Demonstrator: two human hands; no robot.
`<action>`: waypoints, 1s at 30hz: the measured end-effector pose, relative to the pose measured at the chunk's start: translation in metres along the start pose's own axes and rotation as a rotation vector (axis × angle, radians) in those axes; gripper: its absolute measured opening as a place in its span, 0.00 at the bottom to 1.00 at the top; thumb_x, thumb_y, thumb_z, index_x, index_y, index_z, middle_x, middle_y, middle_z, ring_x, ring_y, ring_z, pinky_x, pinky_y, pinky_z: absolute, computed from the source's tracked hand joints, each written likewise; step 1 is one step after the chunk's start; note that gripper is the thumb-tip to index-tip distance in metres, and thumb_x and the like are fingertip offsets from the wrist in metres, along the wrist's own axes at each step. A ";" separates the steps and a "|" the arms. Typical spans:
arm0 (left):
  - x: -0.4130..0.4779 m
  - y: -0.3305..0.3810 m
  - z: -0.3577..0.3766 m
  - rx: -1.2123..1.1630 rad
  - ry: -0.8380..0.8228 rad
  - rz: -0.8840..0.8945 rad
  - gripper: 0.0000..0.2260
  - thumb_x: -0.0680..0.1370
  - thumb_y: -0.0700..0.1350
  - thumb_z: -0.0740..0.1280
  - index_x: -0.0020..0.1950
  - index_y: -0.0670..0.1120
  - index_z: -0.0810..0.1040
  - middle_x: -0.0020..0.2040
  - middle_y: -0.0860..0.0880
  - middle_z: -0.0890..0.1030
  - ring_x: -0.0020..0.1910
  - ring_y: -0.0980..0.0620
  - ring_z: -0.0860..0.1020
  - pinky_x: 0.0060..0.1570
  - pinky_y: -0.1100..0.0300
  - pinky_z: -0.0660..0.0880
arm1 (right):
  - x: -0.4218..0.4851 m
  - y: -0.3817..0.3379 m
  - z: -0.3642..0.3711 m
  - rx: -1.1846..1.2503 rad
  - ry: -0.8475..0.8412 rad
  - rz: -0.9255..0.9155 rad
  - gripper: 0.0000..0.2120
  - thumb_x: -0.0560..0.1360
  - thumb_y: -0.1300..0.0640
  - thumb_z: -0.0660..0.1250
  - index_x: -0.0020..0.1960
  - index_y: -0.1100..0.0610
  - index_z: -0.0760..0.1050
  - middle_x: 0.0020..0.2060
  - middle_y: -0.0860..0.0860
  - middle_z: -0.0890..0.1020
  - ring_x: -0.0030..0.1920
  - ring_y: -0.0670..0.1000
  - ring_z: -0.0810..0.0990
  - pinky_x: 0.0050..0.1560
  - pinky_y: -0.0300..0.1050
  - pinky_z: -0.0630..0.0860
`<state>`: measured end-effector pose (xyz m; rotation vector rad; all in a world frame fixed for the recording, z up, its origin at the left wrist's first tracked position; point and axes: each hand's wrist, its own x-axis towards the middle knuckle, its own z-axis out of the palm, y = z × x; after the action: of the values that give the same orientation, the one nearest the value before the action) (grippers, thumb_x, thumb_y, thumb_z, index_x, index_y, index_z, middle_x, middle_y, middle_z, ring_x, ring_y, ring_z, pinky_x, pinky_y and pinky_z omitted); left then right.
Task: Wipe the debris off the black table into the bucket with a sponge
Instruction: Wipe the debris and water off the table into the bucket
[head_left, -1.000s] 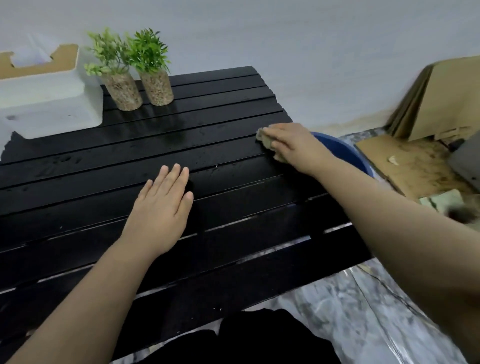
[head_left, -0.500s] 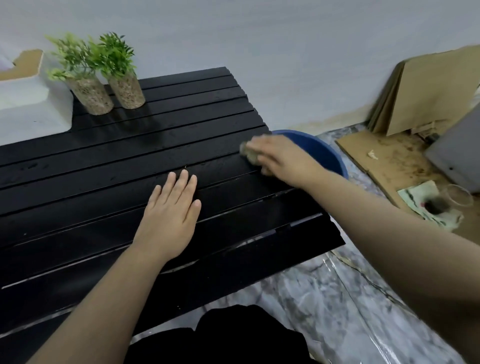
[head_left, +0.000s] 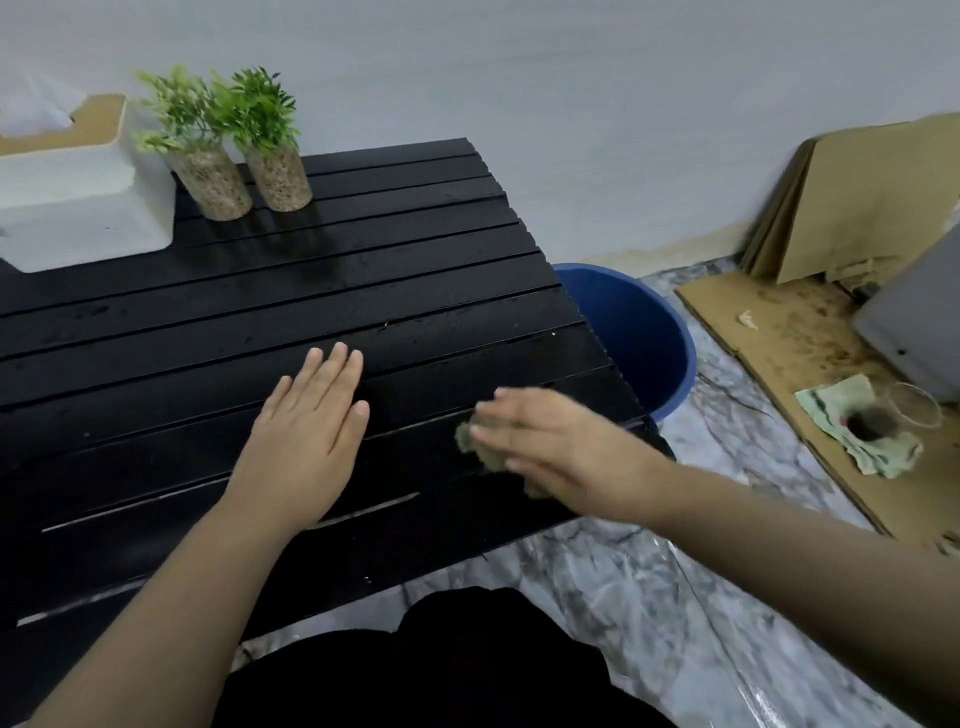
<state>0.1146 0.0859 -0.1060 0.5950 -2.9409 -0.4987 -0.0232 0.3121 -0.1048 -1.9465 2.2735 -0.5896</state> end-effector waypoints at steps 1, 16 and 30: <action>-0.006 -0.010 -0.005 0.011 0.006 -0.015 0.24 0.80 0.53 0.45 0.75 0.50 0.49 0.77 0.55 0.48 0.74 0.60 0.41 0.73 0.59 0.40 | -0.004 -0.021 0.012 0.048 -0.066 -0.167 0.17 0.78 0.59 0.61 0.67 0.59 0.70 0.66 0.57 0.73 0.71 0.54 0.65 0.73 0.50 0.59; -0.142 -0.104 -0.040 0.114 0.005 -0.208 0.28 0.75 0.61 0.37 0.74 0.52 0.45 0.74 0.59 0.45 0.73 0.61 0.38 0.72 0.61 0.36 | 0.077 -0.120 0.059 0.056 -0.194 -0.468 0.18 0.78 0.53 0.57 0.65 0.58 0.72 0.67 0.56 0.72 0.71 0.56 0.65 0.72 0.47 0.57; -0.144 -0.146 -0.067 -0.128 0.168 -0.190 0.22 0.80 0.51 0.51 0.74 0.49 0.56 0.72 0.59 0.54 0.72 0.63 0.47 0.70 0.67 0.42 | 0.122 -0.131 0.068 -0.019 -0.220 -0.501 0.18 0.79 0.54 0.58 0.67 0.57 0.69 0.68 0.57 0.71 0.71 0.55 0.63 0.73 0.45 0.53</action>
<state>0.3099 -0.0041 -0.0970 0.8602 -2.6856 -0.6170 0.0975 0.1636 -0.1002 -2.4643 1.6716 -0.3634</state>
